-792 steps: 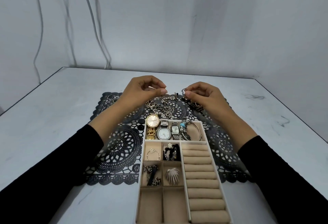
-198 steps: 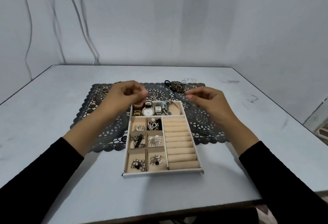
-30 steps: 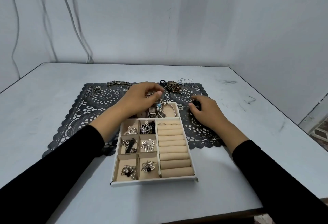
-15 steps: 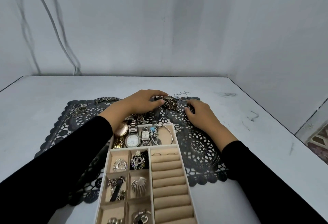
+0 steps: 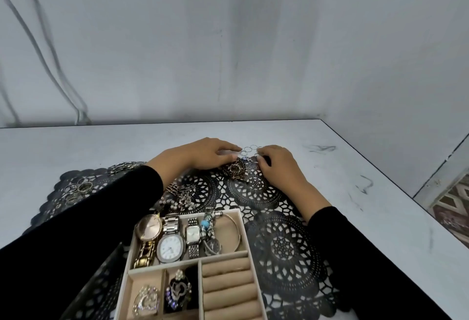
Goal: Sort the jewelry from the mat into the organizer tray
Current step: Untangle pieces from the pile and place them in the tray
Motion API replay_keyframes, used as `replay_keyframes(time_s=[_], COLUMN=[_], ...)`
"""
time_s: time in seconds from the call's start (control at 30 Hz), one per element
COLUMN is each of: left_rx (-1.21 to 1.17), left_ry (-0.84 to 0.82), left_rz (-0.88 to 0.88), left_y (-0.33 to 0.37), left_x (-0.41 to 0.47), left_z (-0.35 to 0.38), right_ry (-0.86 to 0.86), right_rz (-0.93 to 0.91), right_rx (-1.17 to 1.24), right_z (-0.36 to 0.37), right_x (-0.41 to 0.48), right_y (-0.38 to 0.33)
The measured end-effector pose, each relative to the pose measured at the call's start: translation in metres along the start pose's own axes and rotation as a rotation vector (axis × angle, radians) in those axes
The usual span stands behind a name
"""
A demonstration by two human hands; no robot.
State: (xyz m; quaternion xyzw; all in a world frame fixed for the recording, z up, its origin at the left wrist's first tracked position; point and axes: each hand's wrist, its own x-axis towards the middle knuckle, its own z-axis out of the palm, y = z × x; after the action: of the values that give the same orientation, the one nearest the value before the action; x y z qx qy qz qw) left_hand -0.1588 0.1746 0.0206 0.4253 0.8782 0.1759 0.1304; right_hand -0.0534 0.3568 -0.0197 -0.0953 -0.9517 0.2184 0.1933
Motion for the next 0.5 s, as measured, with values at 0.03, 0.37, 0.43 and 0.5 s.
replay_keyframes(time_s=[0.03, 0.37, 0.43, 0.5], left_rx=[0.007, 0.011, -0.011, -0.03], left_ry=[-0.014, 0.021, 0.069, 0.114], left_rz=[0.005, 0.064, 0.071, 0.079], left_y=[0.0, -0.004, -0.005, -0.005], left_x=[0.004, 0.031, 0.034, 0.037], left_z=[0.0, 0.0, 0.001, 0.002], right_ry=[0.01, -0.014, -0.026, -0.034], right_rz=[0.002, 0.056, 0.06, 0.066], right_rx=[0.005, 0.1, 0.121, 0.15], right_z=[0.001, -0.002, -0.002, -0.001], right_x=[0.002, 0.018, 0.02, 0.022], right_y=[0.002, 0.009, 0.009, 0.011])
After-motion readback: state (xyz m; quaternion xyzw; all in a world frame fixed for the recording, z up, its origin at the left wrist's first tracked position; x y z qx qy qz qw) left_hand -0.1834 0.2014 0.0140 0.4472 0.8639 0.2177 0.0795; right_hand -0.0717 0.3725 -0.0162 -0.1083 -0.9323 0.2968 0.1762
